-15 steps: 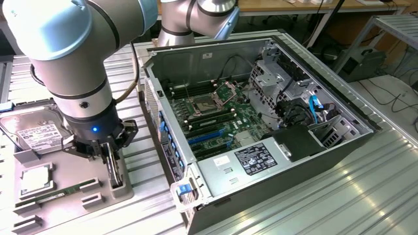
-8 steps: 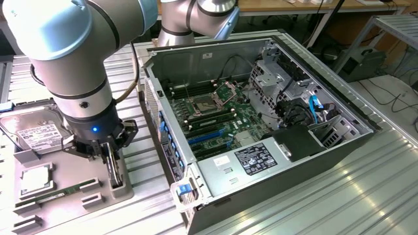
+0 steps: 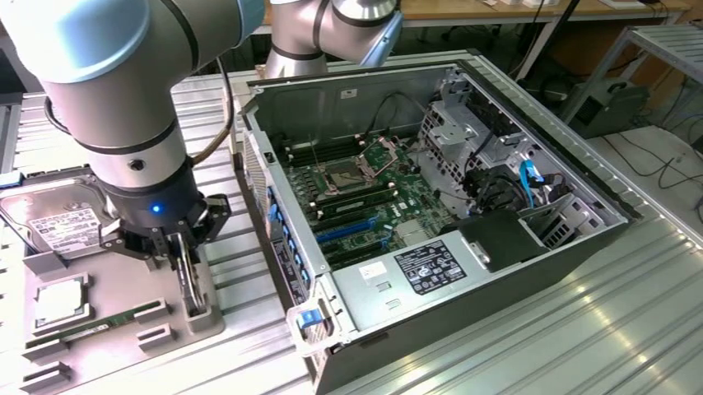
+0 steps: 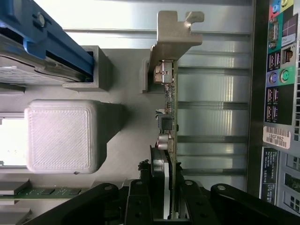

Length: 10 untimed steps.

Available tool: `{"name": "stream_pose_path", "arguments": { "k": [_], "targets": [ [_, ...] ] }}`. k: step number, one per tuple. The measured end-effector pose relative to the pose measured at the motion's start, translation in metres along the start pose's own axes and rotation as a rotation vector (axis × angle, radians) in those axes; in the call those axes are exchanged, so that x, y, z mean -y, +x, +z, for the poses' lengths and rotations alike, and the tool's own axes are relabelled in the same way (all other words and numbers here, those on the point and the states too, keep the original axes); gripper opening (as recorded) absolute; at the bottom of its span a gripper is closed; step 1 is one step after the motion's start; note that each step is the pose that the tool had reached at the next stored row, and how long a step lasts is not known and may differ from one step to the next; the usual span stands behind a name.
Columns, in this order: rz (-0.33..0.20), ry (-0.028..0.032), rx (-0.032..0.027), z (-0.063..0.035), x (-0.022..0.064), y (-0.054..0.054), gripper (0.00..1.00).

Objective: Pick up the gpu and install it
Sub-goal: 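Pick up the gpu and move the gpu toward the slot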

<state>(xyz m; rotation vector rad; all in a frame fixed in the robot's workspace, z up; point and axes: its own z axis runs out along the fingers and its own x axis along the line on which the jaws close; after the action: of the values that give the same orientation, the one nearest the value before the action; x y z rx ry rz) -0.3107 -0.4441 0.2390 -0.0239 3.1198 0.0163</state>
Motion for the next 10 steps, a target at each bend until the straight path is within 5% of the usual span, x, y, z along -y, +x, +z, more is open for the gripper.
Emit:
{"name": "stream_pose_path", "arguments": {
  "k": [10],
  "targets": [
    [0.0,0.0,0.0001,-0.0091,-0.0001,-0.0002,0.28]
  ]
}}
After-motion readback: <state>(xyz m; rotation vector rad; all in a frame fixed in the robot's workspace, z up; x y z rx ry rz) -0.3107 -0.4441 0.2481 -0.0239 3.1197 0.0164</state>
